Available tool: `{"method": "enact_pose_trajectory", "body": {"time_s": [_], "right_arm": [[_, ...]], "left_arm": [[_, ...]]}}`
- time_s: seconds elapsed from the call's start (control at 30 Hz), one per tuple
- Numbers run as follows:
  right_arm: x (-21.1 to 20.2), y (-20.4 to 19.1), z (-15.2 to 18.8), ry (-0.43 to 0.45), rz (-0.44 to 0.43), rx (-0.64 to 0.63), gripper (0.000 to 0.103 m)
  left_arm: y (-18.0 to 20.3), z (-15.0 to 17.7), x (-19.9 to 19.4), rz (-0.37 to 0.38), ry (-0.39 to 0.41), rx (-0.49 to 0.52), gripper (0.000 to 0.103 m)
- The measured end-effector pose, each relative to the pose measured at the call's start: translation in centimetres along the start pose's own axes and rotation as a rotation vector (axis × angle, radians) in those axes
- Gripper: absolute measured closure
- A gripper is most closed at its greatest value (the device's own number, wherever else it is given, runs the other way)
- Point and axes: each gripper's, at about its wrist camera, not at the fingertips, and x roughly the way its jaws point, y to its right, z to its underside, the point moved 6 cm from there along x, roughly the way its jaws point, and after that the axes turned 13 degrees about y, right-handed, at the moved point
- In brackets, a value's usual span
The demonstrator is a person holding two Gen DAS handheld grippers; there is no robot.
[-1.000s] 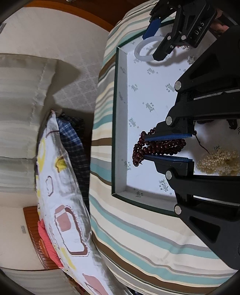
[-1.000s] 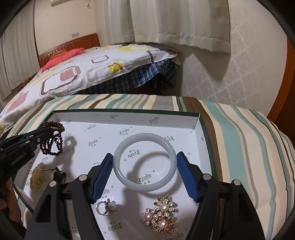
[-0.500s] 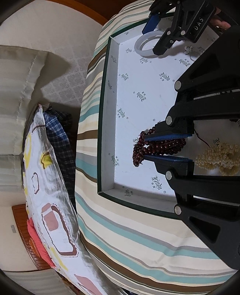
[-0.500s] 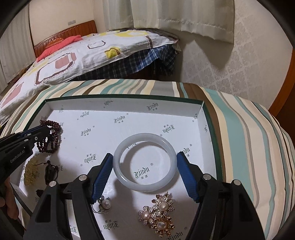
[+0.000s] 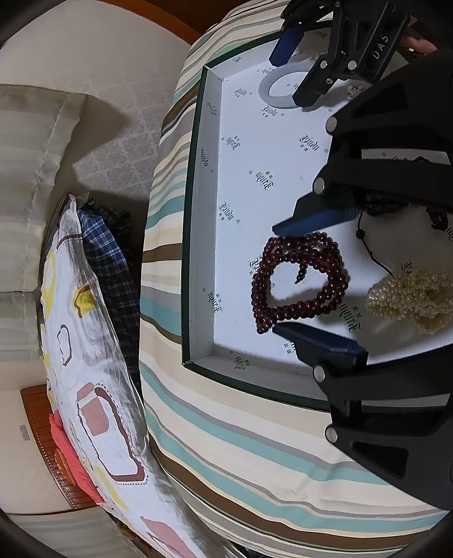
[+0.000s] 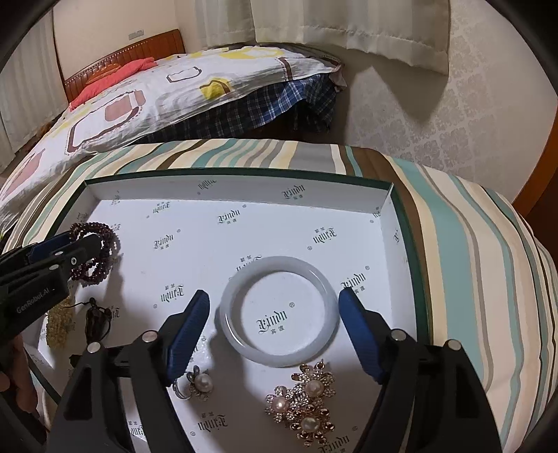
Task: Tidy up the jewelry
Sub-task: 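Carry the bracelet and bangle into the tray and open both tools, then withdraw both tools from the tray toward the remaining jewelry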
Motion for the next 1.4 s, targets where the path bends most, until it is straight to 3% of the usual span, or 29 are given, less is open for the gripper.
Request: {"method": "enact_pose_trajectory", "body": {"time_s": [0.37,0.6,0.9,1.13,1.4], "right_arm": [[-1.6,0.5,-0.5,0.089,0.01,0.027,0.028],[-4.7,0.6,-1.3,0.184,0.013,0.035,0.028],[-9.6,-0.3,-0.9,0.29,0.028,0.025,0.028],[-12.8,-0.8,1.1,0.322,0.029,0.031,0.028],[-16.0,-0.7,4.4,0.326,0.046,0.049,0.028]], "left_arm": [[-0.2,-0.1,-1.1,0.019,0.048,-0.021,0.031],[-0.7,-0.2,-3.8,0.05,0.11,-0.071,0.03],[-1.1,-0.3,-10.3,0.048,0.24,-0.054,0.03],[-1.2,0.9,-14.7,0.056,0.304,-0.052,0.03],[-1.5,3.5,-18.1,0.057,0.317,-0.051,0.03]]}}
